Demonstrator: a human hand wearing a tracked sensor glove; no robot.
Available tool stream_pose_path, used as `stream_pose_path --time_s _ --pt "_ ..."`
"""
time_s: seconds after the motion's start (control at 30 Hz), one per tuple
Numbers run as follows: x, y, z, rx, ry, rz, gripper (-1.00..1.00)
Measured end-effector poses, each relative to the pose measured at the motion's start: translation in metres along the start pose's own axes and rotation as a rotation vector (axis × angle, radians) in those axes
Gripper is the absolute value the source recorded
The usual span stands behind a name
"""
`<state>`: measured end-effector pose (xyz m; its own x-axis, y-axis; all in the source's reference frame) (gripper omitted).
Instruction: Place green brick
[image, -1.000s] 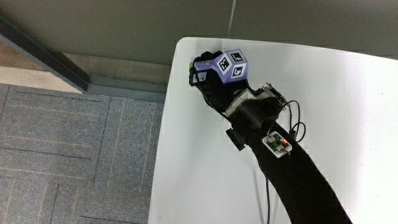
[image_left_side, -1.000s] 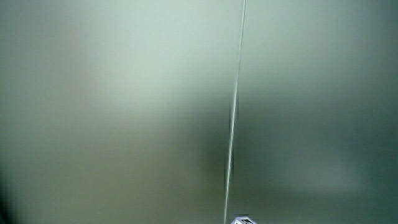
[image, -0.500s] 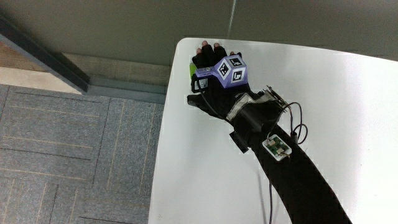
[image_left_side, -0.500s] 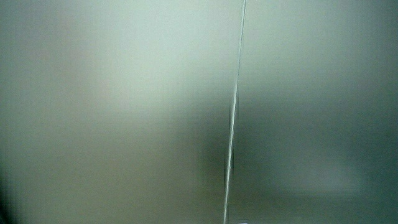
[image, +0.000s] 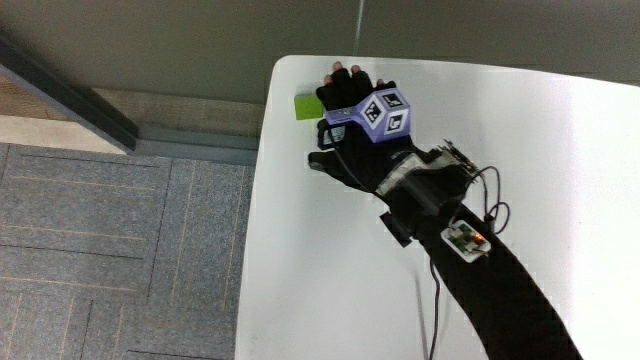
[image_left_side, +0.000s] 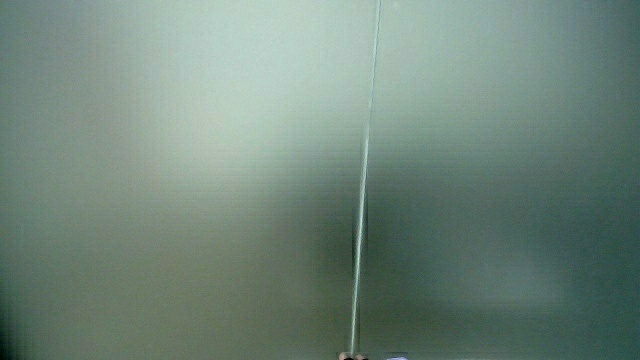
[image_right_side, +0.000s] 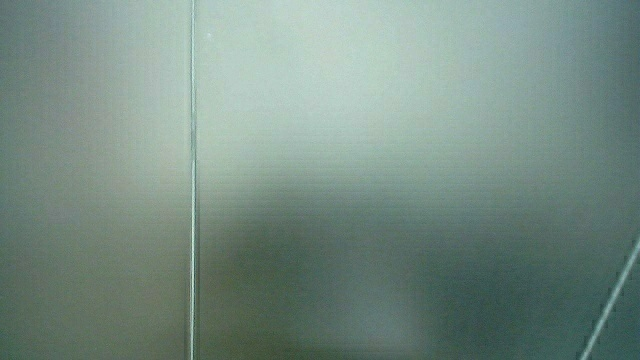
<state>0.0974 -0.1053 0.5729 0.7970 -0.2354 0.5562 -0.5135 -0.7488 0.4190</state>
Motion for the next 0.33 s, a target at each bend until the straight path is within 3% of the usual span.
stream_pose_path --time_s 0.17,0.3,0.33 --pt "0.01 -0.014 0.007 -0.017 0.04 -0.066 -1.0" --pt "0.015 -0.027 0.011 -0.005 0.038 -0.069 -1.0" --pt "0.023 -0.027 0.008 -0.005 0.073 -0.088 -1.0"
